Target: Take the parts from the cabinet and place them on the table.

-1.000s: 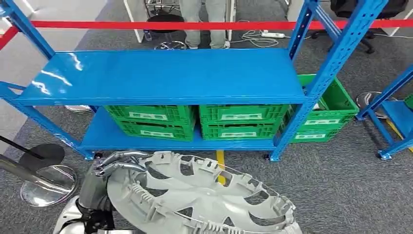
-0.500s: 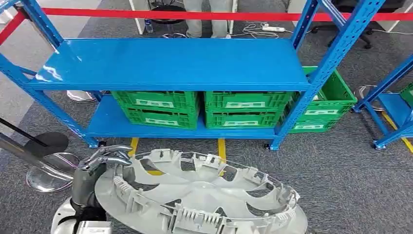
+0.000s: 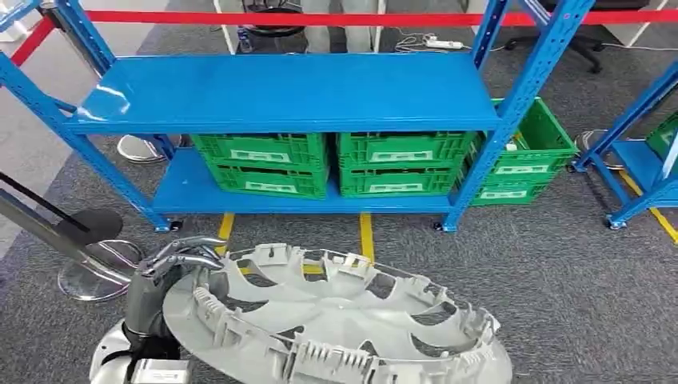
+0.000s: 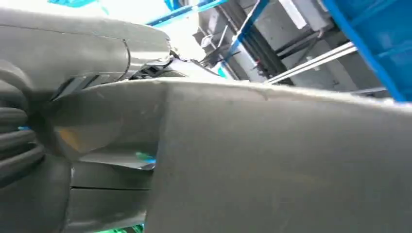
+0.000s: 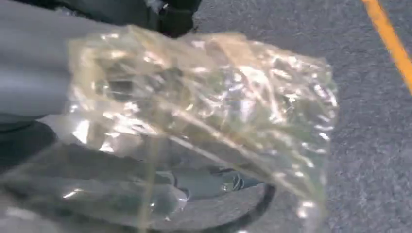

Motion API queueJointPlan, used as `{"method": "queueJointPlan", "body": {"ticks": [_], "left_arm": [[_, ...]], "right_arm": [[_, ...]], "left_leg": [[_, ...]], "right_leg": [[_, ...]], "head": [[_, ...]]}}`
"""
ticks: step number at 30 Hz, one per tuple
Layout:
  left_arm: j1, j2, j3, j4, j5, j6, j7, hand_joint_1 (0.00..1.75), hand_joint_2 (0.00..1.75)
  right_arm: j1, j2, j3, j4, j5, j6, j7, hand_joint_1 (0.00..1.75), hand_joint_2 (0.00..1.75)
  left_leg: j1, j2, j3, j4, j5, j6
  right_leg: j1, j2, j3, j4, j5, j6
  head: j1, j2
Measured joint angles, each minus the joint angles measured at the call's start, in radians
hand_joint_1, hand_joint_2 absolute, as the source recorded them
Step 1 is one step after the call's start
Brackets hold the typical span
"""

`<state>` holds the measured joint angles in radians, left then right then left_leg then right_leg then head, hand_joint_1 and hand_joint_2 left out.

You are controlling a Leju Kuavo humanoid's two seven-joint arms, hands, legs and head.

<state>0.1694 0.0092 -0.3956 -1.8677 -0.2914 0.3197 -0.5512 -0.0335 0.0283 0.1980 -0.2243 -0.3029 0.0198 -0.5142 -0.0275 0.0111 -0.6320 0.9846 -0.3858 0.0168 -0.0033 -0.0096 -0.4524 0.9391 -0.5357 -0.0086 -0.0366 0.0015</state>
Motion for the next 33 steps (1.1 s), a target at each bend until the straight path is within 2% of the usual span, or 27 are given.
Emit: {"method": "queueJointPlan", "body": {"ticks": [1,3,4,5,6,7,9,11,12,14,15,16,17,19,20,21,22,23,24,25,26,27,29,30,31,32,33], "left_arm": [[0.0,-0.001,0.002,0.0,0.0,0.0,0.0,1.75,1.75],[0.0,-0.001,0.003,0.0,0.001,-0.002,-0.001,1.75,1.75],[0.0,-0.001,0.004,0.0,0.001,-0.003,-0.002,1.75,1.75],[0.0,-0.001,0.005,0.001,0.0,-0.005,-0.003,1.75,1.75],[0.0,-0.001,0.005,0.001,0.0,-0.006,-0.006,1.75,1.75],[0.0,-0.001,0.006,0.002,0.0,-0.006,-0.008,1.75,1.75],[-0.002,-0.002,0.006,0.002,-0.002,-0.01,-0.01,1.75,1.75],[-0.009,-0.003,0.006,0.002,-0.004,-0.013,-0.011,1.75,1.75],[-0.013,-0.005,0.006,0.002,-0.005,-0.013,-0.011,1.75,1.75],[-0.014,-0.005,0.008,0.003,-0.005,-0.013,-0.011,1.75,1.75],[-0.015,-0.005,0.01,0.005,-0.01,-0.013,-0.011,1.75,1.75],[-0.017,-0.005,0.011,0.006,-0.014,-0.014,-0.011,1.75,1.75],[-0.017,-0.005,0.013,0.007,-0.015,-0.014,-0.011,1.75,1.75],[-0.018,-0.007,0.015,0.007,-0.015,-0.016,-0.011,1.75,1.75],[-0.018,-0.008,0.016,0.008,-0.015,-0.018,-0.011,1.75,1.75],[-0.018,-0.008,0.016,0.008,-0.014,-0.02,-0.01,1.75,1.75],[-0.018,-0.01,0.016,0.009,-0.012,-0.021,-0.009,1.75,1.75],[-0.019,-0.011,0.017,0.009,-0.012,-0.021,-0.009,1.75,1.75],[-0.019,-0.011,0.017,0.009,-0.011,-0.021,-0.009,1.75,1.75],[-0.019,-0.012,0.017,0.009,-0.011,-0.021,-0.009,1.75,1.75],[-0.019,-0.013,0.018,0.009,-0.011,-0.021,-0.009,1.75,1.75],[-0.021,-0.013,0.019,0.009,-0.012,-0.022,-0.009,1.75,1.75],[-0.023,-0.014,0.019,0.009,-0.011,-0.022,-0.008,1.75,1.75],[-0.023,-0.014,0.02,0.009,-0.008,-0.022,-0.008,1.75,1.75],[-0.022,-0.014,0.021,0.009,-0.002,-0.022,-0.01,1.75,1.75],[-0.021,-0.013,0.021,0.009,0.001,-0.024,-0.012,1.75,1.75],[-0.022,-0.014,0.022,0.01,0.007,-0.024,-0.014,1.75,1.75]], "right_arm": [[0.0,-0.005,-0.002,0.0,0.0,-0.001,0.0,0.0,0.0],[0.0,-0.005,-0.007,0.0,0.0,-0.001,-0.002,0.0,0.0],[-0.001,-0.005,-0.008,-0.002,0.0,-0.001,-0.005,0.0,0.0],[-0.001,-0.005,-0.011,-0.003,0.001,-0.001,-0.008,0.0,0.0],[-0.001,-0.005,-0.016,-0.003,0.001,-0.001,-0.009,0.0,0.0],[-0.001,-0.005,-0.018,-0.005,0.0,-0.001,-0.009,0.0,0.0],[-0.001,-0.005,-0.027,-0.007,-0.001,-0.001,-0.01,0.0,0.0],[-0.001,-0.005,-0.036,-0.009,-0.004,-0.002,-0.011,0.0,0.0],[-0.001,-0.005,-0.04,-0.009,-0.007,-0.001,-0.013,0.0,0.0],[0.001,-0.005,-0.049,-0.008,-0.012,0.001,-0.02,0.0,0.0],[0.006,-0.005,-0.056,-0.007,-0.014,0.002,-0.021,0.0,0.0],[0.007,-0.005,-0.061,-0.007,-0.014,0.003,-0.024,0.0,0.0],[0.011,-0.005,-0.066,-0.007,-0.014,0.004,-0.024,0.0,0.0],[0.015,-0.002,-0.071,-0.007,-0.015,0.006,-0.025,0.0,0.0],[0.016,-0.002,-0.074,-0.007,-0.017,0.007,-0.026,0.0,0.0],[0.016,-0.002,-0.079,-0.006,-0.021,0.007,-0.028,0.0,0.0],[0.017,-0.002,-0.084,-0.006,-0.021,0.007,-0.031,0.0,0.0],[0.017,-0.002,-0.089,-0.006,-0.023,0.006,-0.031,0.0,0.0],[0.017,-0.002,-0.092,-0.006,-0.023,0.006,-0.032,0.0,0.0],[0.016,-0.002,-0.095,-0.006,-0.024,0.005,-0.033,0.0,0.0],[0.015,-0.002,-0.097,-0.006,-0.024,0.005,-0.034,0.0,0.0],[0.014,-0.002,-0.098,-0.006,-0.024,0.005,-0.037,0.0,0.0],[0.017,-0.002,-0.099,-0.006,-0.024,0.005,-0.039,0.0,0.0],[0.021,0.0,-0.099,-0.005,-0.024,0.005,-0.038,0.0,0.0],[0.019,0.004,-0.1,-0.003,-0.024,0.003,-0.04,0.0,0.0],[0.021,0.003,-0.104,-0.003,-0.024,0.0,-0.042,0.0,0.0],[0.021,0.003,-0.109,-0.003,-0.024,-0.003,-0.046,0.0,0.0]], "left_leg": [[-0.001,-0.007,-0.008,0.019,-0.05,-0.013],[0.015,-0.008,-0.035,0.14,-0.177,-0.029],[0.021,-0.008,-0.048,0.221,-0.223,-0.036],[0.026,-0.007,-0.054,0.286,-0.234,-0.042],[0.031,-0.008,-0.045,0.311,-0.21,-0.047],[0.036,-0.008,-0.019,0.299,-0.168,-0.05],[0.041,-0.008,0.077,0.182,-0.109,-0.05],[0.038,-0.01,0.203,-0.003,-0.156,-0.04],[0.036,-0.01,0.213,-0.028,-0.172,-0.031],[0.029,-0.01,0.192,-0.018,-0.158,-0.02],[0.033,-0.007,0.177,-0.028,-0.141,-0.008],[0.034,-0.002,0.165,-0.027,-0.126,0.0],[0.034,-0.002,0.149,-0.027,-0.115,0.01],[0.03,0.0,0.12,-0.026,-0.089,0.014],[0.027,0.0,0.1,-0.024,-0.075,0.015],[0.025,0.001,0.079,-0.022,-0.06,0.014],[0.023,0.001,0.061,-0.02,-0.048,0.013],[0.023,0.001,0.042,-0.016,-0.037,0.01],[0.023,0.001,0.027,-0.01,-0.027,0.007],[0.023,0.0,0.016,-0.001,-0.018,0.003],[0.017,0.0,0.005,0.008,-0.014,-0.002],[0.017,0.002,0.0,0.011,-0.002,-0.008],[0.02,0.003,-0.005,0.008,0.02,-0.015],[0.018,0.001,-0.01,0.009,0.028,-0.021],[0.022,-0.003,-0.021,0.017,0.001,-0.027],[0.023,-0.004,-0.03,0.052,-0.067,-0.034],[0.027,-0.004,-0.04,0.118,-0.141,-0.041]], "right_leg": [[0.002,0.0,-0.007,0.002,0.011,-0.008],[0.002,-0.003,-0.038,0.007,0.035,-0.015],[0.002,-0.004,-0.056,0.012,0.047,-0.014],[0.001,-0.004,-0.076,0.018,0.057,-0.013],[0.0,-0.006,-0.096,0.025,0.066,-0.011],[0.0,-0.006,-0.117,0.034,0.075,-0.008],[-0.003,-0.006,-0.153,0.052,0.09,0.002],[0.0,-0.004,-0.171,0.066,0.103,0.014],[0.0,-0.005,-0.177,0.066,0.117,0.021],[-0.006,-0.005,-0.185,0.057,0.142,0.031],[-0.006,-0.003,-0.192,0.056,0.147,0.038],[-0.01,0.001,-0.203,0.069,0.105,0.042],[-0.01,0.003,-0.218,0.112,0.035,0.045],[-0.01,0.005,-0.249,0.257,-0.082,0.051],[-0.009,0.006,-0.258,0.33,-0.103,0.052],[-0.009,0.006,-0.253,0.374,-0.082,0.051],[-0.009,0.006,-0.232,0.374,-0.04,0.051],[-0.009,0.006,-0.192,0.339,0.008,0.049],[-0.009,0.006,-0.137,0.275,0.036,0.047],[-0.01,0.007,-0.063,0.178,0.026,0.043],[-0.007,0.008,0.02,0.072,-0.015,0.043],[-0.007,0.009,0.047,0.012,-0.045,0.039],[-0.002,0.011,0.019,0.024,-0.036,0.031],[-0.006,0.008,0.007,0.023,-0.024,0.022],[-0.009,0.002,-0.004,0.024,-0.014,0.013],[-0.009,0.002,-0.019,0.025,-0.002,0.001],[-0.008,-0.001,-0.031,0.025,0.011,-0.002]], "head": [[-0.002,0.0],[-0.007,0.0],[-0.004,0.0],[-0.007,0.0],[-0.006,0.0],[-0.007,0.0],[-0.007,0.0],[-0.006,0.0],[-0.003,0.0],[-0.005,0.0],[-0.005,0.0],[-0.003,0.0],[-0.001,0.0],[0.001,0.0],[0.002,0.0],[0.002,0.0],[0.002,0.0],[0.001,0.0],[0.002,0.0],[0.002,0.0],[0.003,0.0],[0.001,0.0],[0.002,0.0],[0.003,0.0],[0.004,0.0],[0.0,0.0],[-0.005,0.0]]}}
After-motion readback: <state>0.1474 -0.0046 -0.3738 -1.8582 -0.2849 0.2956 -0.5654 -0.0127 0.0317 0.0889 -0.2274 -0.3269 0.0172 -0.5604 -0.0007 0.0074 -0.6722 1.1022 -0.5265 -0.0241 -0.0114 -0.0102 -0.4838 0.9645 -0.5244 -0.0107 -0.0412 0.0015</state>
